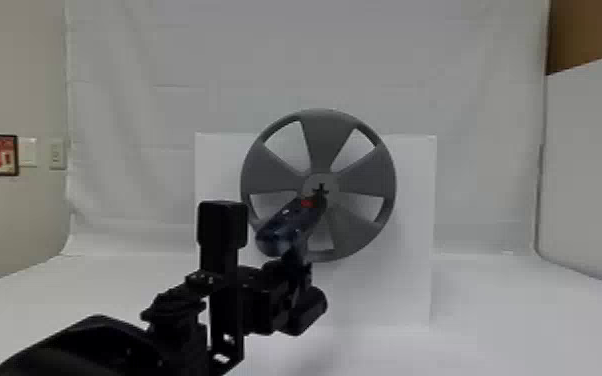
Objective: Grasp the drill and bring into the middle of wheel
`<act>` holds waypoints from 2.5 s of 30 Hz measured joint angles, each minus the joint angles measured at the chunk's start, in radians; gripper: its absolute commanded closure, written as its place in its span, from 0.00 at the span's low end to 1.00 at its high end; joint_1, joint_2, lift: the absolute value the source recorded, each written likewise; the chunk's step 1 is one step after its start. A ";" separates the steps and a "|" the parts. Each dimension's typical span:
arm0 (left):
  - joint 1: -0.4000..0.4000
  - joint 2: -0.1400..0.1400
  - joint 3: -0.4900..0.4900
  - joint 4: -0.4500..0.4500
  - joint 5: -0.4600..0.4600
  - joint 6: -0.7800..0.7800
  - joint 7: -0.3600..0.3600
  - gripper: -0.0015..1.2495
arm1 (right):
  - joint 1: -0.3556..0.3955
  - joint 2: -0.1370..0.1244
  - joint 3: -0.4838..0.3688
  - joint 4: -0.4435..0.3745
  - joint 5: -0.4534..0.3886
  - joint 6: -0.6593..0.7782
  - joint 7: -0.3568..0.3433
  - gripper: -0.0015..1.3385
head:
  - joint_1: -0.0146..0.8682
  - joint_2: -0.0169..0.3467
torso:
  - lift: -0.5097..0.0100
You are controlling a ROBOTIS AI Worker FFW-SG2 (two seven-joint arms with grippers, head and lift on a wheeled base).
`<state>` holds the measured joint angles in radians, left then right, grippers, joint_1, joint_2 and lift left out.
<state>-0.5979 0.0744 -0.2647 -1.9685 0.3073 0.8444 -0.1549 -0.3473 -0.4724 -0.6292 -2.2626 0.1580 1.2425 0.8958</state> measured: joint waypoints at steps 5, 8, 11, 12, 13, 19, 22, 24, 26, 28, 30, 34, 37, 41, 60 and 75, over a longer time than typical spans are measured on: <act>0.031 0.003 0.021 -0.026 0.013 -0.002 -0.010 0.98 | 0.001 0.003 -0.003 0.000 0.000 0.000 0.000 0.08 | 0.08 0.13 | 0.21; 0.050 0.006 0.037 -0.039 0.015 -0.010 -0.027 0.98 | 0.002 0.005 -0.005 0.000 0.000 0.000 0.000 0.08 | 0.08 0.13 | 0.21; 0.068 0.009 0.057 -0.049 0.023 -0.020 -0.039 0.98 | 0.002 0.007 -0.006 0.000 0.000 0.000 0.000 0.08 | 0.08 0.13 | 0.21; 0.074 0.010 0.064 -0.052 0.027 -0.021 -0.040 0.98 | 0.002 0.008 -0.006 0.000 0.000 0.000 0.000 0.08 | 0.08 0.13 | 0.21; 0.080 0.011 0.071 -0.054 0.029 -0.023 -0.040 0.98 | 0.002 0.009 -0.007 0.000 0.000 0.000 0.000 0.08 | 0.08 0.13 | 0.21; 0.114 0.016 0.116 -0.061 -0.005 -0.030 -0.034 0.98 | 0.001 0.015 -0.007 0.000 0.003 0.000 0.000 0.08 | 0.08 0.13 | 0.21; 0.129 0.016 0.131 -0.061 -0.054 -0.037 -0.004 0.98 | -0.001 0.017 -0.005 0.001 0.005 0.000 0.000 0.08 | 0.08 0.13 | 0.21; 0.135 0.016 0.139 -0.061 -0.069 -0.041 0.018 0.98 | -0.003 0.018 -0.002 0.003 0.008 0.000 0.000 0.08 | 0.08 0.13 | 0.21; 0.144 0.016 0.147 -0.061 -0.075 -0.049 0.056 0.98 | -0.004 0.019 0.003 0.004 0.012 0.000 0.000 0.08 | 0.08 0.13 | 0.21; 0.151 0.015 0.149 -0.061 -0.075 -0.060 0.106 0.98 | -0.005 0.019 0.007 0.005 0.015 0.000 0.000 0.08 | 0.08 0.13 | 0.21; 0.160 0.015 0.147 -0.060 -0.073 -0.075 0.166 0.98 | -0.006 0.020 0.008 0.006 0.017 0.000 0.000 0.08 | 0.08 0.13 | 0.21; 0.168 0.015 0.136 -0.048 -0.071 -0.094 0.230 0.98 | -0.007 0.021 0.006 0.006 0.018 0.000 0.000 0.08 | 0.08 0.13 | 0.21; 0.172 0.015 0.128 -0.034 -0.071 -0.105 0.263 0.98 | -0.007 0.021 0.003 0.006 0.018 0.000 0.000 0.08 | 0.08 0.13 | 0.21; 0.179 0.015 0.118 -0.008 -0.068 -0.133 0.296 0.98 | -0.006 0.021 0.001 0.006 0.017 0.000 0.000 0.08 | 0.08 0.13 | 0.21; 0.190 0.015 0.106 0.048 -0.041 -0.146 0.374 0.98 | -0.002 0.019 0.002 0.006 0.017 0.000 0.000 0.08 | 0.08 0.13 | 0.21; 0.187 0.015 0.103 0.065 -0.046 -0.146 0.377 0.98 | -0.005 0.018 0.015 0.013 0.018 0.000 0.000 0.08 | 0.08 0.13 | 0.21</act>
<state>-0.4111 0.0890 -0.1620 -1.9037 0.2618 0.6979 0.2225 -0.3518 -0.4540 -0.6142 -2.2500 0.1758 1.2424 0.8958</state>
